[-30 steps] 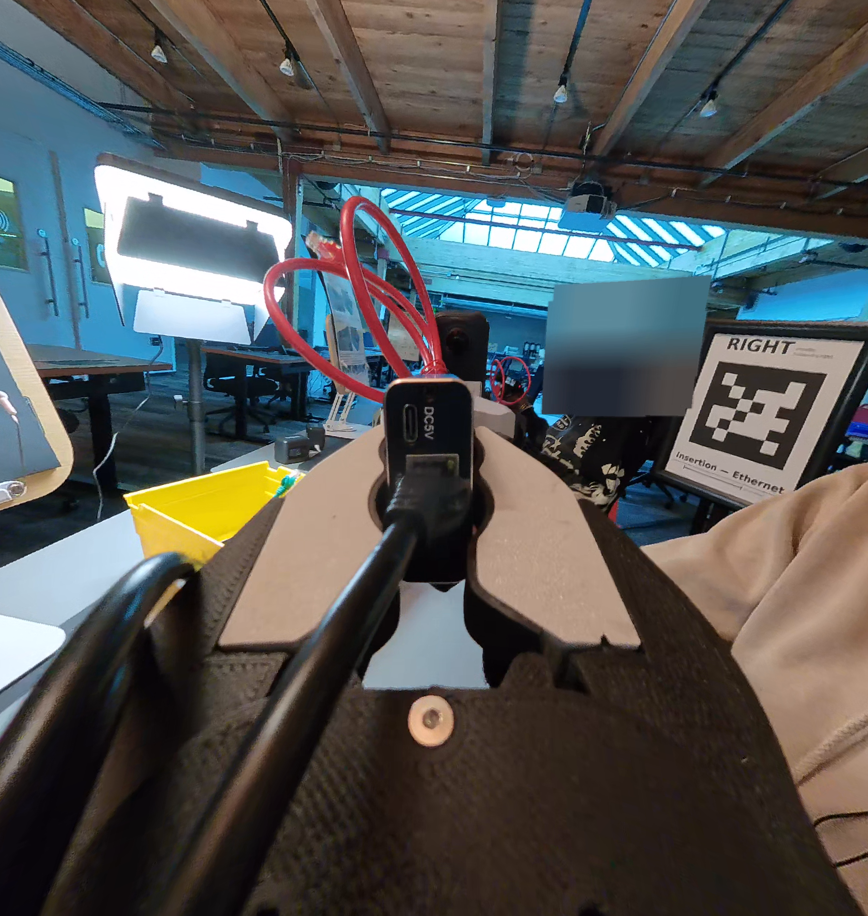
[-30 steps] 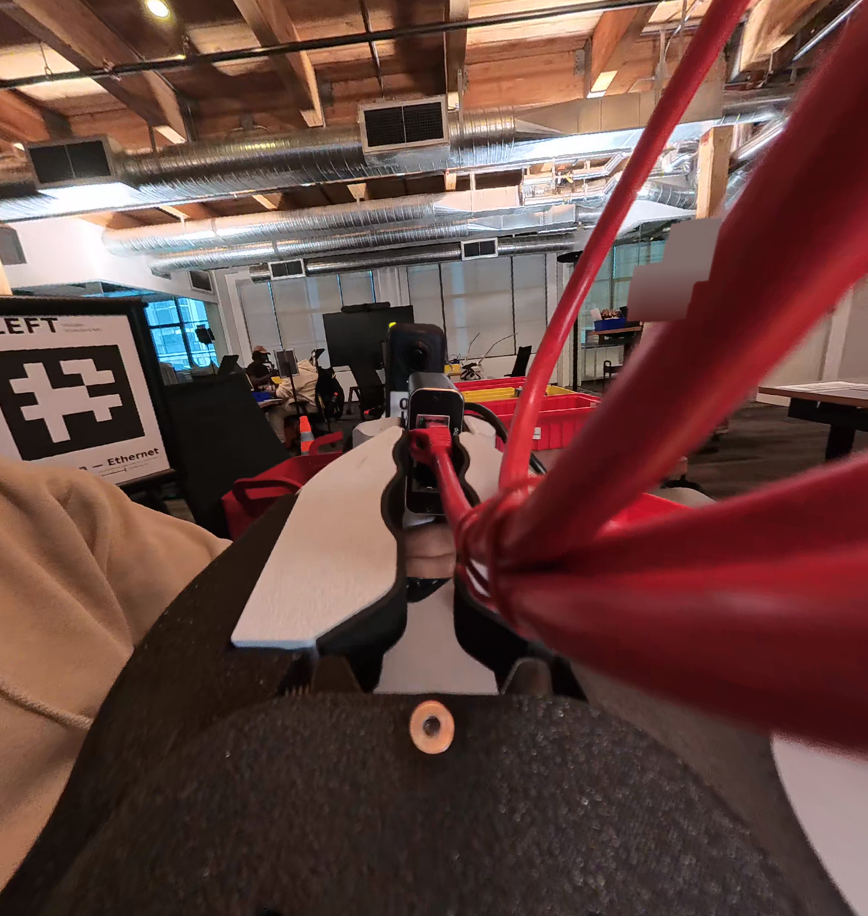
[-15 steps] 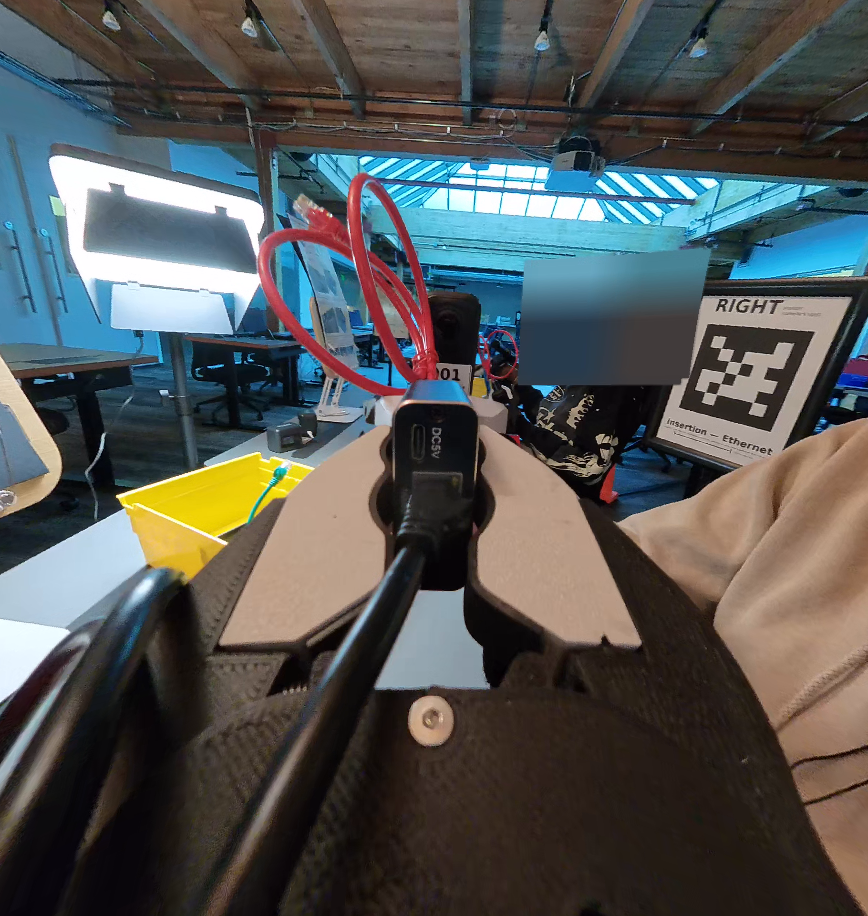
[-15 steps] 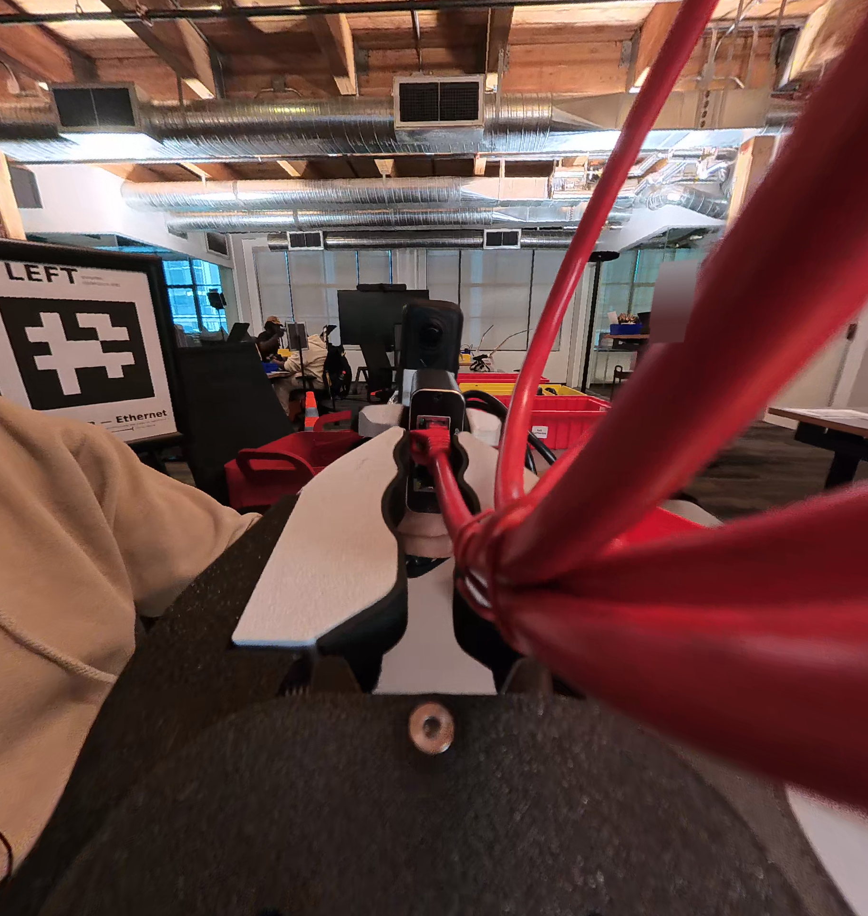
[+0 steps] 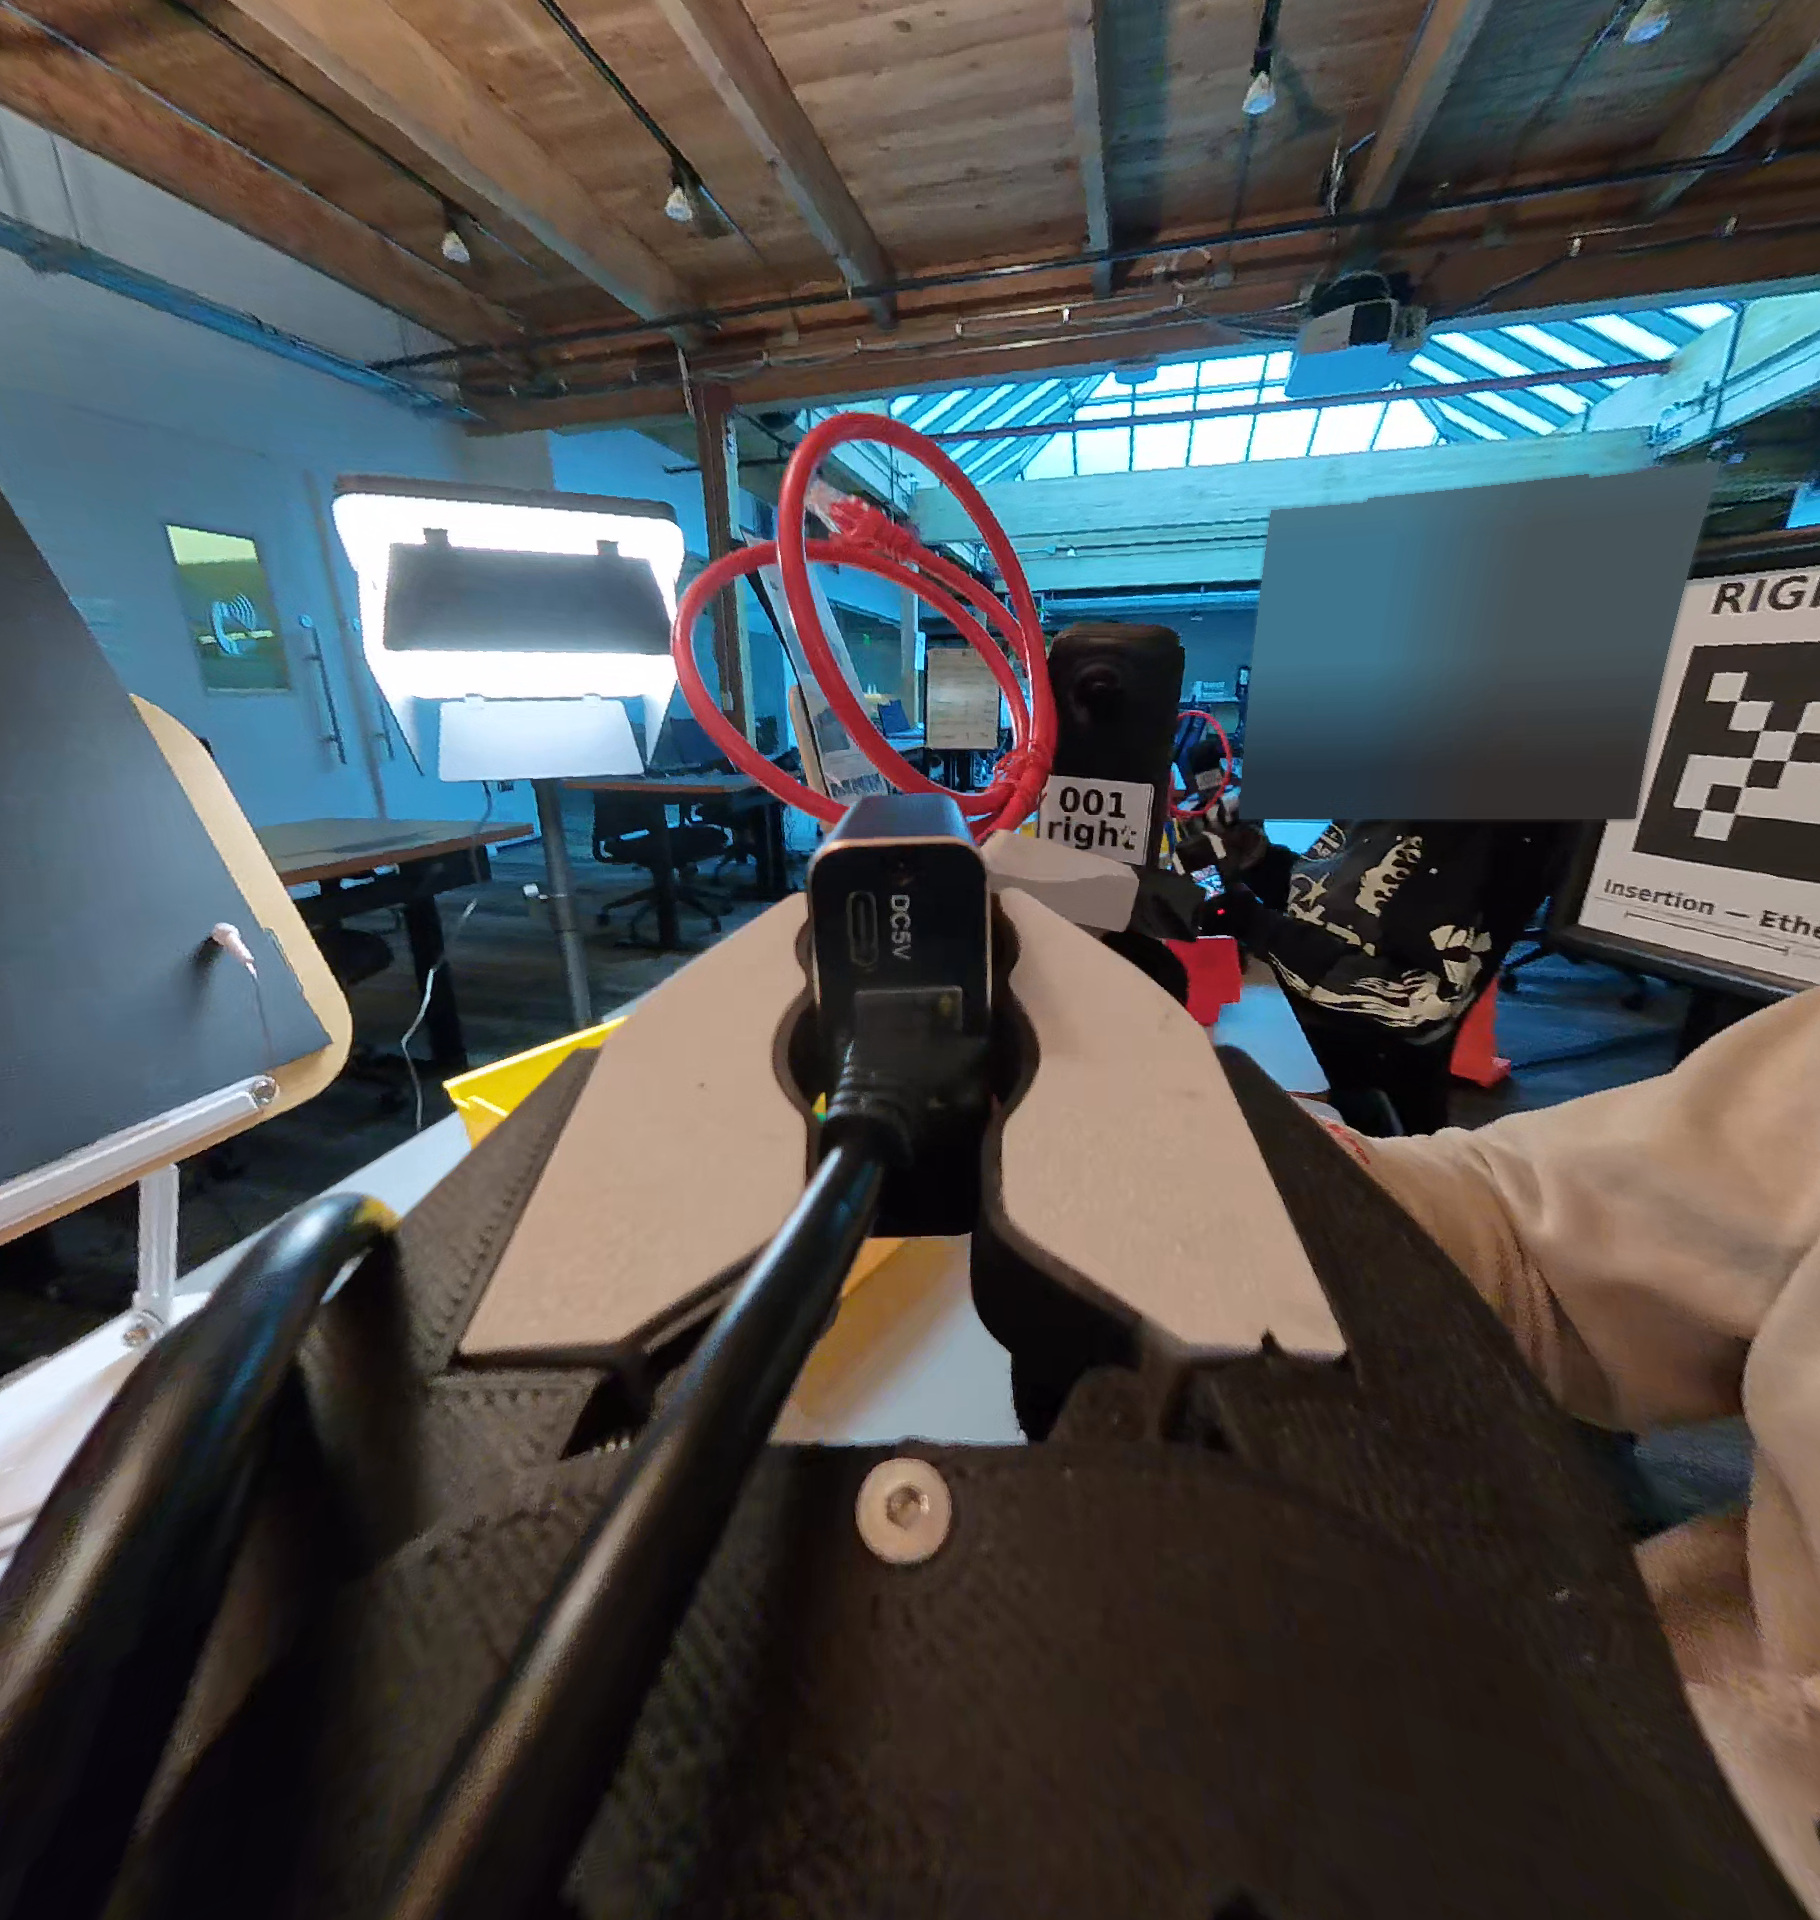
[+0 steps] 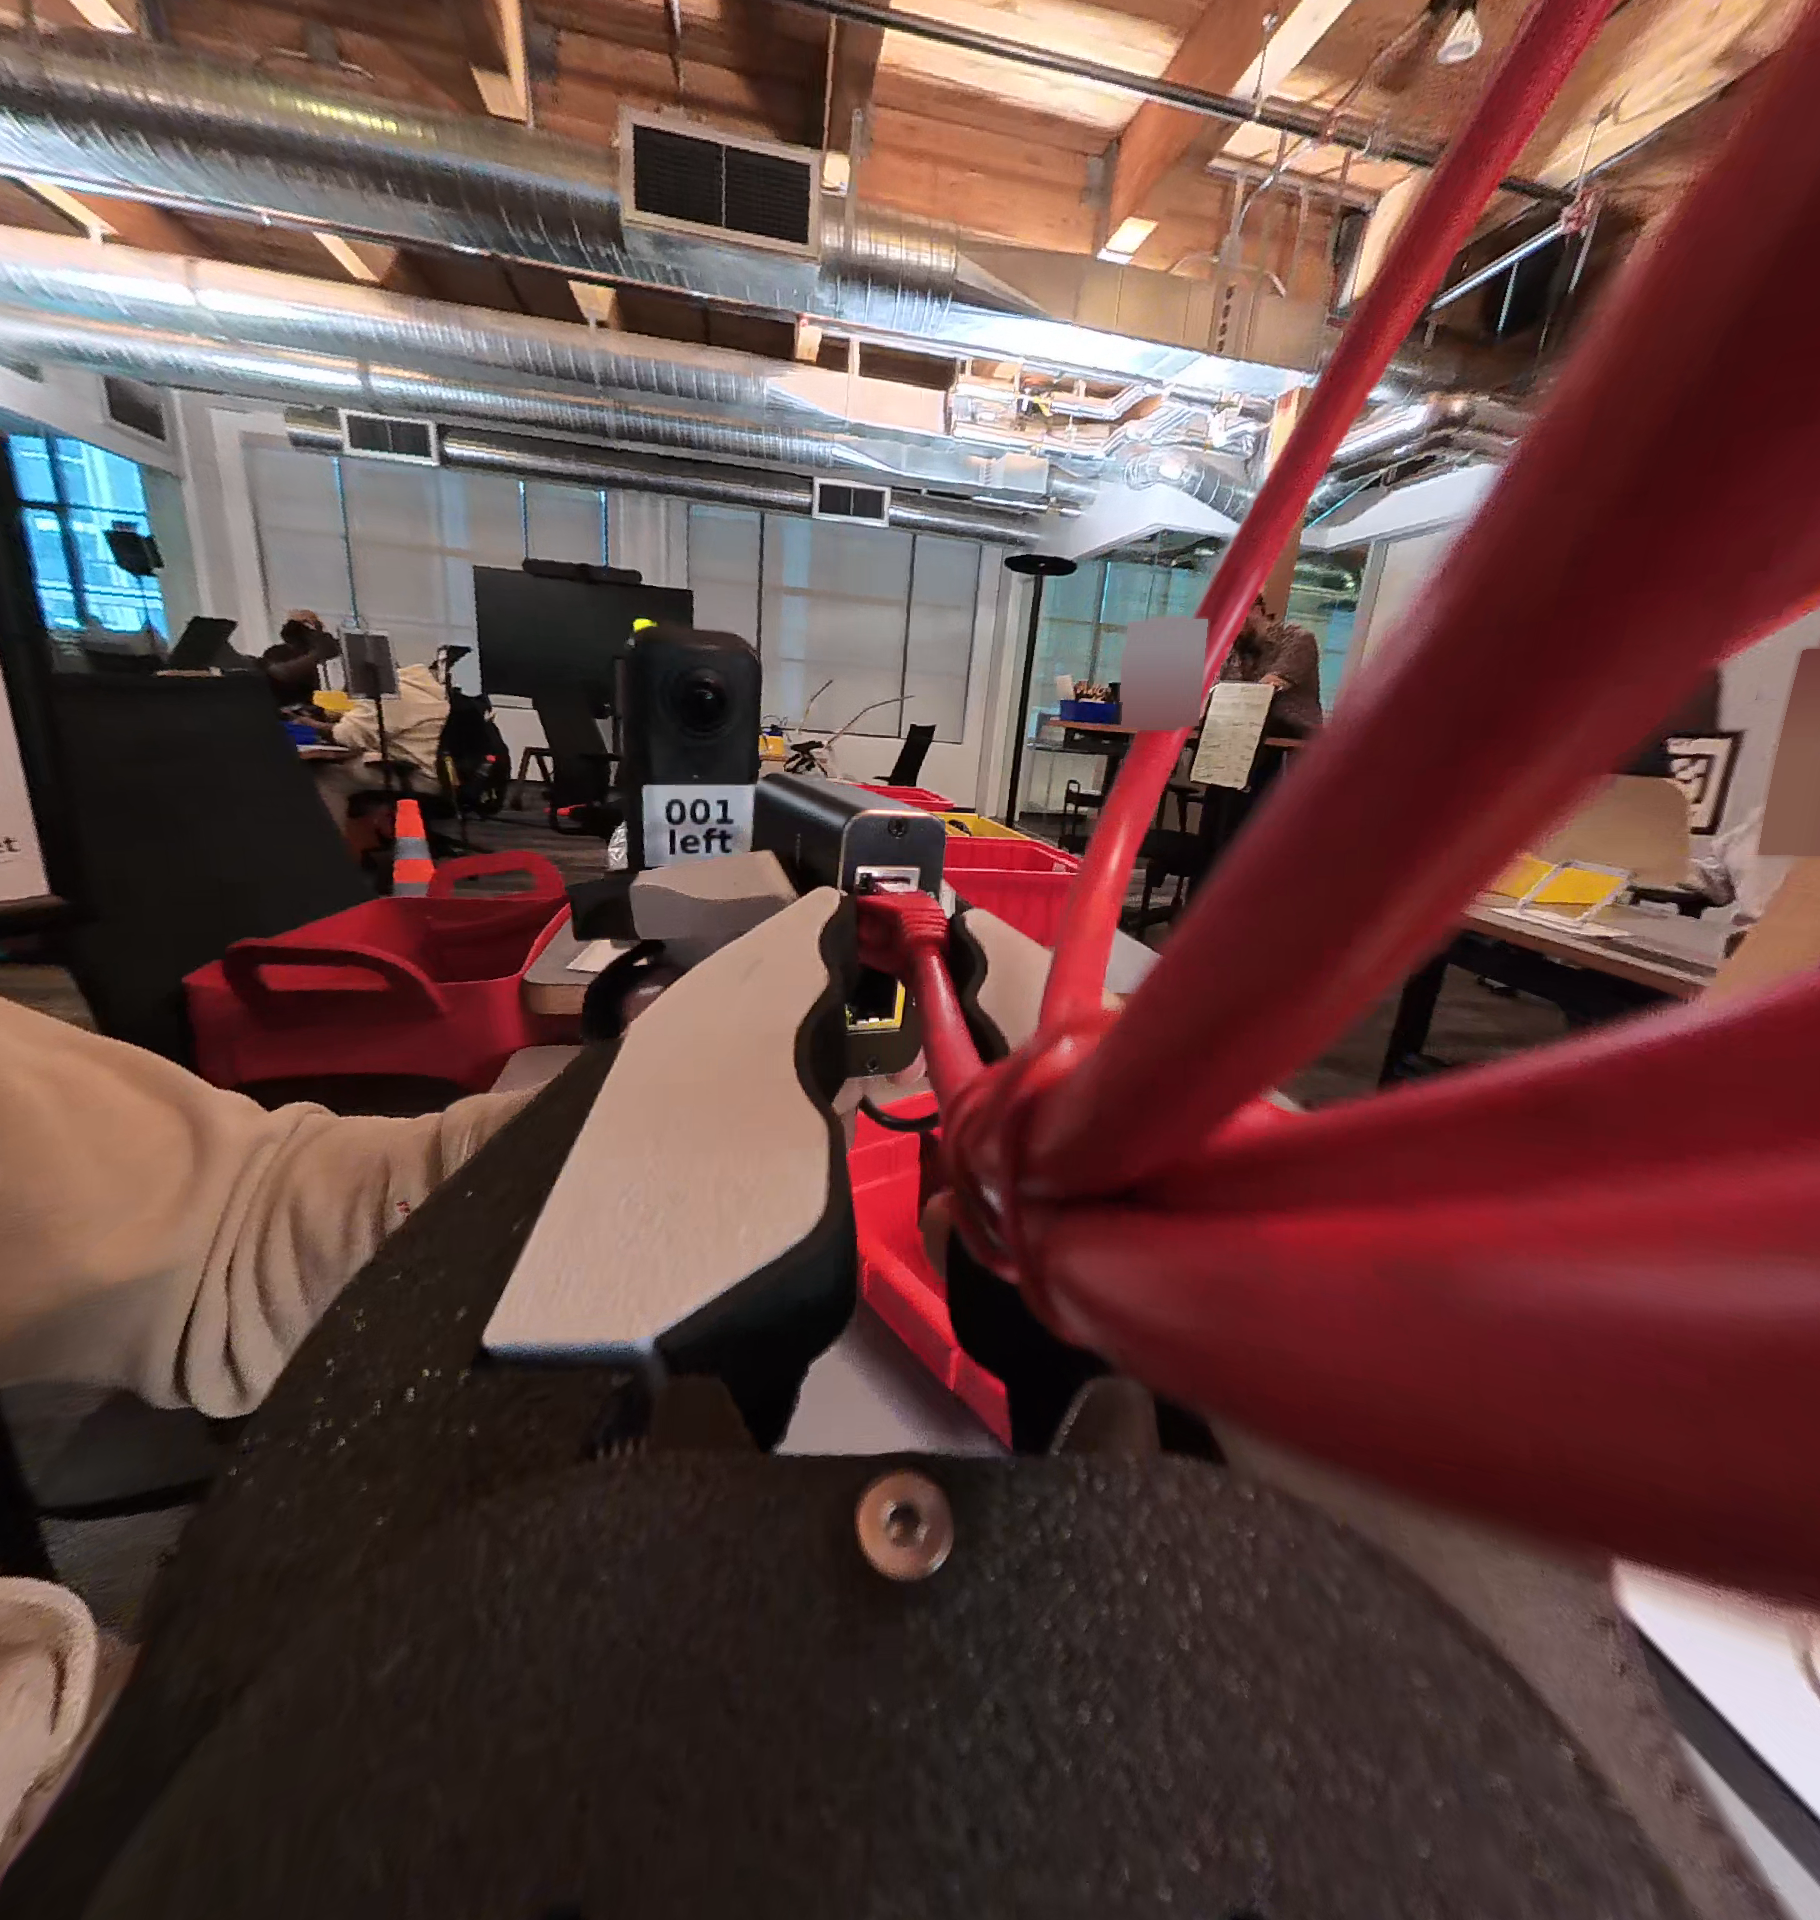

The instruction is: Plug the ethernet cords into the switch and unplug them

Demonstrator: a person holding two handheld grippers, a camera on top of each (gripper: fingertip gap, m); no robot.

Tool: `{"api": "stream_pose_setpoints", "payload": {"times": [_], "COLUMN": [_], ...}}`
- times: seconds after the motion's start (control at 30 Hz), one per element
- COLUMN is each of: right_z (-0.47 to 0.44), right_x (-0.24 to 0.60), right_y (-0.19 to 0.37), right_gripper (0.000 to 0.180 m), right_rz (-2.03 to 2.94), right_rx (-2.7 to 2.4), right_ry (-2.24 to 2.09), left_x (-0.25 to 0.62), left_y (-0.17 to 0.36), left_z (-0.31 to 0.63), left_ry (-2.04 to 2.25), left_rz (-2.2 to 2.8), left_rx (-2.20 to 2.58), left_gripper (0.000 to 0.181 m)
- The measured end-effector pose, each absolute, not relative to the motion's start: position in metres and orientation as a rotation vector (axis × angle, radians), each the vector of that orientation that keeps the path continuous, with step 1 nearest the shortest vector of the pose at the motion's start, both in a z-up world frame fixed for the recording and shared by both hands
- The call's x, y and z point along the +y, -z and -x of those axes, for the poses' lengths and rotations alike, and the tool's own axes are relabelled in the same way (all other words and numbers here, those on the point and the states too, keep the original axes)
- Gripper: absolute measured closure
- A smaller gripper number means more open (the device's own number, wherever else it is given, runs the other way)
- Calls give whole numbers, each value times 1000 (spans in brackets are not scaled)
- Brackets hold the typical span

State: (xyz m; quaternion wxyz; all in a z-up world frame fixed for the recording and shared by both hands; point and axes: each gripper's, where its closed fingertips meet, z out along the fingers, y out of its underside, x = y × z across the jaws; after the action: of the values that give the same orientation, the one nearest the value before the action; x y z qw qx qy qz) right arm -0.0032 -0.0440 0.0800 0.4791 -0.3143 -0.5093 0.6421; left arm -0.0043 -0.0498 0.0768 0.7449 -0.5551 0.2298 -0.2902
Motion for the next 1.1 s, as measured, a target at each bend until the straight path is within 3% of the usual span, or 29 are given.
{"api": "stream_pose_setpoints", "payload": {"times": [0.63,0.77,0.93,1.1], "right_z": [7,-32,-17,-23], "right_x": [-41,29,-4,19], "right_y": [-82,-100,-94,-62], "right_gripper": [164,169,167,167], "right_rz": [789,861,885,1109], "right_rx": [-1231,-992,-1219,-1379], "right_ry": [-1501,-1472,-1536,-1604], "left_x": [-52,-98,-98,-89], "left_y": [-95,-142,-142,-134], "left_z": [14,66,52,56], "left_ry": [713,699,563,615], "left_rz": [1052,814,972,1047], "left_rx": [348,272,416,415], "left_gripper": [154,154,153,154]}}
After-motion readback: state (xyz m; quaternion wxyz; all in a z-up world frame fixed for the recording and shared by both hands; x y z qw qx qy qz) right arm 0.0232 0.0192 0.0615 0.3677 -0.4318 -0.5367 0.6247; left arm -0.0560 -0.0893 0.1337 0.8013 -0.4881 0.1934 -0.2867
